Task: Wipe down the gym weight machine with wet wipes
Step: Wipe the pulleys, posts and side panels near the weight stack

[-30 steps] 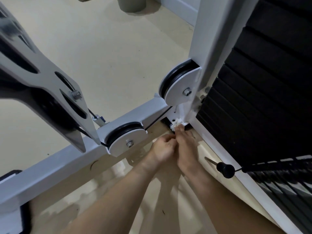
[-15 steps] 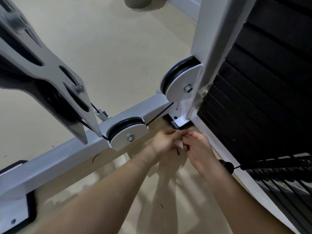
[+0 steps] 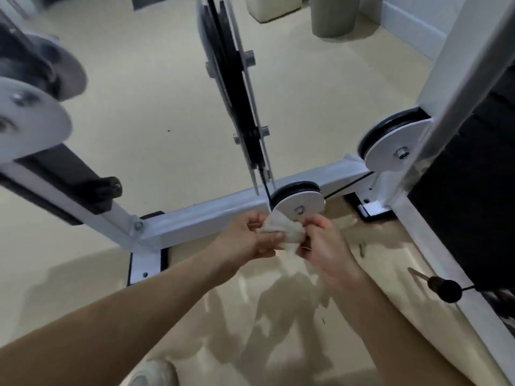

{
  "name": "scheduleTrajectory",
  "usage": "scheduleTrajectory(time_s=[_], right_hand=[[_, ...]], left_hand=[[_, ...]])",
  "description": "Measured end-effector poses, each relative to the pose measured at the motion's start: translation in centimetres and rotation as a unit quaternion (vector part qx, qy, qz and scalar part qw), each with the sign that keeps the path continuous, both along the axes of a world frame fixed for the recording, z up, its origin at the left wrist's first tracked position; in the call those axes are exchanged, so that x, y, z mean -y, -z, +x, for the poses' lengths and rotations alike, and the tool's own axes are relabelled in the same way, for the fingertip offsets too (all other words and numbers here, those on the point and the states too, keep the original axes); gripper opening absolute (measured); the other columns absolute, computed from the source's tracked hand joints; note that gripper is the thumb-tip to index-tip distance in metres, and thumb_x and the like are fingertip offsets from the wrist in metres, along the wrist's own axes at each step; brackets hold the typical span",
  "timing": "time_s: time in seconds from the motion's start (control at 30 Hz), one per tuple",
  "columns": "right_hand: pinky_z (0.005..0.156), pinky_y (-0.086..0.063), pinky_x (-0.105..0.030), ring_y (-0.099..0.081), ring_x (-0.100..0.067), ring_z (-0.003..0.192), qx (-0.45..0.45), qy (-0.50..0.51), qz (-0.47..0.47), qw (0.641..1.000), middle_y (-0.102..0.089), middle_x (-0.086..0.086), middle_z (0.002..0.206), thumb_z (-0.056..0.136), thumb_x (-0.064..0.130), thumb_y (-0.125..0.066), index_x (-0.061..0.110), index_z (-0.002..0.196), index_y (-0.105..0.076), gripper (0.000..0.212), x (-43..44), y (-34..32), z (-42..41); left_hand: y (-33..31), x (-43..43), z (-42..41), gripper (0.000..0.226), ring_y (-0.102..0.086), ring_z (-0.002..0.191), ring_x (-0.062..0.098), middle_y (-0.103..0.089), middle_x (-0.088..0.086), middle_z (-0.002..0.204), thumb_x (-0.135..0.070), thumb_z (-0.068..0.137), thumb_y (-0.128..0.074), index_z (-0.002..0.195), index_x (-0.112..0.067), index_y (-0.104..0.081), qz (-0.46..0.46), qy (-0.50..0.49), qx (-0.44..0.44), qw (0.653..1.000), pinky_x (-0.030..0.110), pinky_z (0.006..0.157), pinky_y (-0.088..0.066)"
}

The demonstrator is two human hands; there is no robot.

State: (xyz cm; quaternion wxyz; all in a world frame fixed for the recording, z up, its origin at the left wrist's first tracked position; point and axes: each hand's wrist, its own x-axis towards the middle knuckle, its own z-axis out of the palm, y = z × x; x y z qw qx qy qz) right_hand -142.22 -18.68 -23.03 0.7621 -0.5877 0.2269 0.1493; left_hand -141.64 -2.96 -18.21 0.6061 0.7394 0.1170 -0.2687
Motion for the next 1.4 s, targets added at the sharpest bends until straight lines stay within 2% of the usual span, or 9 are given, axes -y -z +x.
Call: scheduleTrajectory(time_s=[0.2,0.5,0.6,0.77,0.87,0.93,1.1,1.3,1.4], right_hand=[[0.064,-0.049,-0.03,-0.071,-0.023,0.075,0.058,-0.224,0.056,0.971,-0.075,-0.011,0.086,0.092,0.058,-0.053,0.011,0.09,-0.078,0.054,-7.3,-4.5,-0.7],[0.083,-0.053,-0.03,-0.071,-0.015,0.093,0.175,-0.302,0.076,0.934,-0.075,-0.005,0.098,0.1,0.026,-0.053,0.01,0.099,-0.071,0.024,-14.5,-8.3,-0.4],[0.074,-0.056,-0.039,-0.068,-0.024,0.078,0.196,-0.3,0.057,0.932,-0.072,-0.01,0.084,0.101,0.033,-0.052,0.005,0.095,-0.067,0.032,-16.3,-9.3,-0.9],[0.056,-0.034,-0.02,-0.048,-0.01,0.061,0.32,-0.269,-0.123,0.9,-0.054,0.01,0.063,0.094,0.032,-0.057,0.009,0.075,-0.062,0.031,-19.9,-12.1,-1.8],[0.065,-0.036,-0.02,-0.05,-0.012,0.075,0.516,-0.149,-0.278,0.796,-0.054,0.002,0.083,0.09,0.025,-0.067,0.019,0.081,-0.071,0.012,-22.4,-15.3,-2.1],[0.061,-0.036,-0.026,-0.047,-0.016,0.066,0.584,-0.096,-0.33,0.735,-0.051,0.002,0.076,0.088,0.019,-0.072,0.016,0.087,-0.074,0.004,-23.9,-17.5,-1.7],[0.05,-0.035,-0.02,-0.049,-0.014,0.057,0.568,-0.138,-0.294,0.756,-0.05,0.006,0.057,0.088,0.008,-0.061,0.018,0.085,-0.056,0.011,-27.6,-21.9,0.0],[0.064,-0.037,-0.028,-0.052,-0.016,0.074,0.582,-0.05,-0.387,0.713,-0.059,0.002,0.083,0.079,0.011,-0.055,0.019,0.085,-0.069,0.017,-29.2,-22.3,-0.1],[0.064,-0.029,-0.022,-0.052,-0.02,0.081,0.591,0.026,-0.517,0.618,-0.059,-0.003,0.086,0.079,0.016,-0.06,0.015,0.085,-0.074,0.016,-29.5,-22.7,-0.3]], left_hand=[[-5.4,-8.0,-2.9,0.02,-0.064,0.068,0.013,-0.067,0.008,0.086,-0.001,0.084,-0.072,0.099,-0.012,-0.064,0.055,-0.107,0.036,0.992,0.02,0.064,-0.051],[-14.1,-16.2,-6.8,0.018,-0.065,0.077,0.013,-0.07,0.005,0.085,-0.018,0.085,-0.074,0.094,-0.003,-0.071,0.2,-0.062,0.016,0.978,0.028,0.08,-0.053],[-15.4,-17.9,-8.6,0.024,-0.062,0.074,0.007,-0.068,0.0,0.08,-0.023,0.088,-0.07,0.095,0.0,-0.066,0.224,-0.07,0.046,0.971,0.025,0.074,-0.051],[-17.4,-21.2,-10.7,0.017,-0.072,0.077,0.016,-0.074,0.005,0.074,-0.022,0.093,-0.064,0.092,-0.005,-0.06,0.232,-0.128,0.155,0.952,0.022,0.064,-0.048],[-19.0,-23.5,-10.8,0.015,-0.063,0.053,0.008,-0.071,0.006,0.063,-0.021,0.091,-0.066,0.086,-0.008,-0.062,0.304,-0.176,0.249,0.903,0.012,0.05,-0.039],[-20.0,-25.2,-10.0,0.014,-0.058,0.045,0.008,-0.069,0.004,0.057,-0.02,0.089,-0.068,0.082,-0.01,-0.062,0.316,-0.2,0.306,0.876,0.01,0.047,-0.038],[-21.5,-29.0,-7.2,0.017,-0.05,0.042,0.01,-0.063,-0.005,0.054,-0.015,0.084,-0.068,0.075,-0.019,-0.054,0.367,-0.191,0.419,0.808,0.023,0.044,-0.041],[-21.8,-31.8,-4.5,0.01,-0.046,0.048,0.026,-0.055,0.002,0.06,-0.017,0.082,-0.057,0.078,-0.02,-0.047,0.553,-0.019,0.612,0.565,0.035,0.043,-0.045],[-21.6,-32.7,-3.5,0.011,-0.043,0.046,0.025,-0.057,0.002,0.062,-0.014,0.083,-0.058,0.089,-0.02,-0.052,0.566,0.022,0.651,0.505,0.026,0.041,-0.036]])
